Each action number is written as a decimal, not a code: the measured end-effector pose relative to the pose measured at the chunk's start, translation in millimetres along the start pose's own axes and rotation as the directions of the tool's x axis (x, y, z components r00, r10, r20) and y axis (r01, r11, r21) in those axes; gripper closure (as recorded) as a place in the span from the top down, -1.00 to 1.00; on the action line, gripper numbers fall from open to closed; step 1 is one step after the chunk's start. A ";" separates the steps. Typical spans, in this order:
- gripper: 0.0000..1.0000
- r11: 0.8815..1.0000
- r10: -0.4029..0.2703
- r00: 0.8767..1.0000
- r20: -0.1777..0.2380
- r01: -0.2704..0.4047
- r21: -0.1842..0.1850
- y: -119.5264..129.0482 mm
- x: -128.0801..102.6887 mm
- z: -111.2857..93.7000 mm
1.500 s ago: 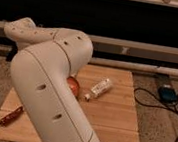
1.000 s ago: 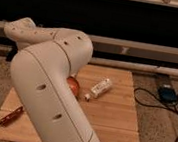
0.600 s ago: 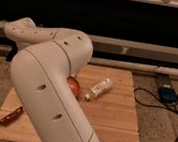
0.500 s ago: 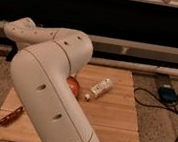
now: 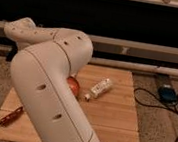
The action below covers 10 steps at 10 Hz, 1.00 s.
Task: Drag the ceramic bowl in a circle
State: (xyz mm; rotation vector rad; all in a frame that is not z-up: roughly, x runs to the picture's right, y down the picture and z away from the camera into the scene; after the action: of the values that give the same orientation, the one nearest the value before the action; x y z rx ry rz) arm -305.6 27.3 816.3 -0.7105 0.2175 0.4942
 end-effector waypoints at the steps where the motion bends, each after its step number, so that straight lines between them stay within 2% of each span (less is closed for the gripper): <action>1: 0.60 1.000 0.000 1.000 0.000 0.000 0.000 0.0 0.0 0.0; 5: 0.60 1.000 0.000 1.000 0.000 0.000 0.000 0.0 0.0 -0.1; 7: 0.60 1.000 0.019 1.000 -0.017 -0.019 0.000 -1.9 3.1 4.3; 8: 0.60 1.000 0.030 0.999 -0.029 -0.030 -0.005 -2.0 5.9 10.1; 9: 0.60 0.998 0.061 0.996 -0.069 -0.063 -0.017 -3.4 15.6 31.5; 10: 0.60 0.996 0.081 0.992 -0.091 -0.084 -0.029 -1.7 21.8 44.2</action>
State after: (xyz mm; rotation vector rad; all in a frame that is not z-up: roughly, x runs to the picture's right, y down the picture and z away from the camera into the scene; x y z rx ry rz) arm -284.7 63.6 842.3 -0.7587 0.3252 0.5463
